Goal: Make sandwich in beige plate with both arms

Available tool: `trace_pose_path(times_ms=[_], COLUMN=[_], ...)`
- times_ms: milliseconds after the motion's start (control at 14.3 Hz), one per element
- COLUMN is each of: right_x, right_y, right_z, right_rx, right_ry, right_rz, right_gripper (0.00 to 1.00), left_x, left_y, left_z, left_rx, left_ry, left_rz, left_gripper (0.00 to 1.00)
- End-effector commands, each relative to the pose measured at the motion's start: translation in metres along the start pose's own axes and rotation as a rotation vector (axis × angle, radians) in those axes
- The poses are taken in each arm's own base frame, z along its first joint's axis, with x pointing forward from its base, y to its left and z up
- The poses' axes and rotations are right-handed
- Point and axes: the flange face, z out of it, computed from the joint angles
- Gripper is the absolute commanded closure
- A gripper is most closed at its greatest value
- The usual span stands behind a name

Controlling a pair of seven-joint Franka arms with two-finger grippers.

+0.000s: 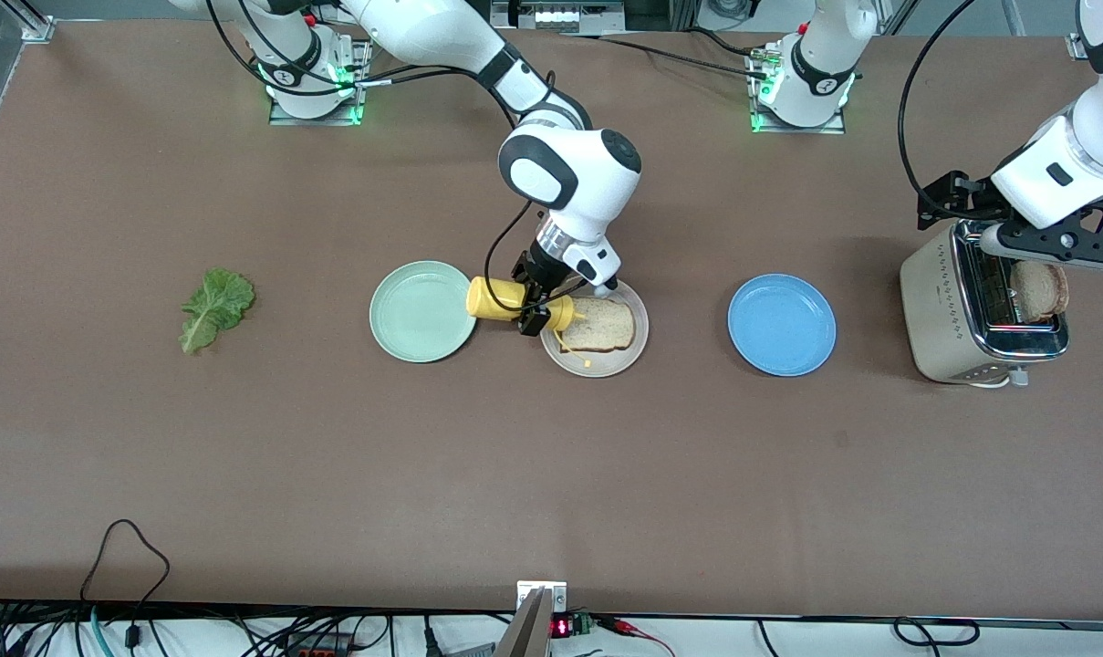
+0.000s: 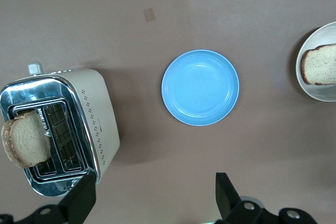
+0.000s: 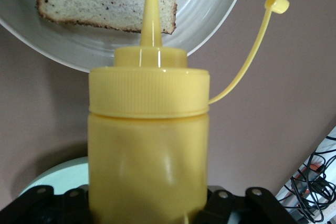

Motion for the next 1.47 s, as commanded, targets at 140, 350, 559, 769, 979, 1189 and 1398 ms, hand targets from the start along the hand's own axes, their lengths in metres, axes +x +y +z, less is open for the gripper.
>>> trace_pose_path(times_ms=[140,350,559,769,979,1189,1398], right_x=[0.004,-0.009,-0.037,-0.095,-0.174,-0.251,-0.321], right_y=[0.003,0.016,0.046,0.088,0.132,0.162,0.180], right_z=[-0.005,-0.005,-0.007,-0.020,-0.036,-0.034,-0.024], right_rx=[-0.032,-0.021,0.060,0.161,0.277,0.376,0.435], right_ry=[-0.028,-0.022,0.044,0.141,0.283,0.436,0.587], right_rz=[0.052,0.087,0.177,0.278,0.376,0.410,0.398], right_gripper=[0.66,0.66,0.66,0.66,0.66,0.66,0.66], left_x=[-0.004,-0.004,-0.004,-0.004,-0.004,-0.004,-0.004], left_y=[0.006,0.006,0.007,0.007,0.007,0.006,0.006], left_z=[-0.008,-0.006,-0.007,-0.007,-0.006,-0.007,-0.006], left_rx=[-0.006,-0.006,-0.006,-0.006,-0.006,-0.006,-0.006], left_ry=[-0.012,-0.016,-0.016,-0.016,-0.016,-0.015,-0.016], left_rz=[-0.003,-0.003,-0.002,-0.002,-0.002,-0.003,-0.003], left_gripper=[0.00,0.00,0.00,0.00,0.00,0.00,0.00])
